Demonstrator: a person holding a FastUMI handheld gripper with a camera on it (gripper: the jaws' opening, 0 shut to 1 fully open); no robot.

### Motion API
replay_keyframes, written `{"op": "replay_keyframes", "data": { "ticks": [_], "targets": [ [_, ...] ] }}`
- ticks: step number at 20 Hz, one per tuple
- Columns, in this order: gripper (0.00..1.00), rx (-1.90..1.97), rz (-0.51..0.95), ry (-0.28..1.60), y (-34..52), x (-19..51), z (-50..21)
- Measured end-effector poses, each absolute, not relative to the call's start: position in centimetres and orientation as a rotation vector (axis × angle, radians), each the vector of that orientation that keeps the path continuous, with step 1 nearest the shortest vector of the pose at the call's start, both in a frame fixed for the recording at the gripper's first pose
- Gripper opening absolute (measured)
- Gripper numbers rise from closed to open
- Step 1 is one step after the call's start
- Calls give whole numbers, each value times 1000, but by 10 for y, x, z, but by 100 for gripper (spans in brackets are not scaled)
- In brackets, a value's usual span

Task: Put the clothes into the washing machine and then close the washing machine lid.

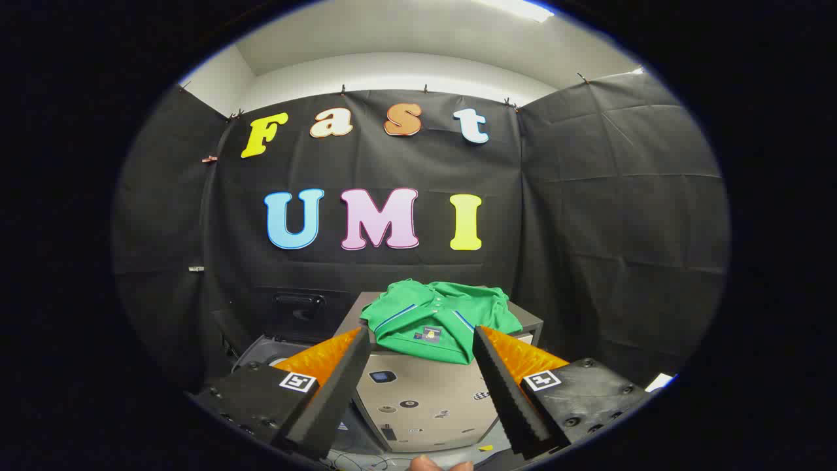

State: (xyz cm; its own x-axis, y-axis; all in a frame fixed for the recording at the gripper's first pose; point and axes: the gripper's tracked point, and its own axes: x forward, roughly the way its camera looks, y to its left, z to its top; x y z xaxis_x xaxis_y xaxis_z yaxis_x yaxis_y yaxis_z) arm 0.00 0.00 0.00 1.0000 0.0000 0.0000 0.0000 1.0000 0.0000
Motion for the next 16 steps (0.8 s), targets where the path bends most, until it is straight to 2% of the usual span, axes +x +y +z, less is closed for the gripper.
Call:
{"op": "replay_keyframes", "data": {
  "ticks": [16],
  "targets": [
    [99, 3, -4, 8, -1, 1, -3]
  ]
}}
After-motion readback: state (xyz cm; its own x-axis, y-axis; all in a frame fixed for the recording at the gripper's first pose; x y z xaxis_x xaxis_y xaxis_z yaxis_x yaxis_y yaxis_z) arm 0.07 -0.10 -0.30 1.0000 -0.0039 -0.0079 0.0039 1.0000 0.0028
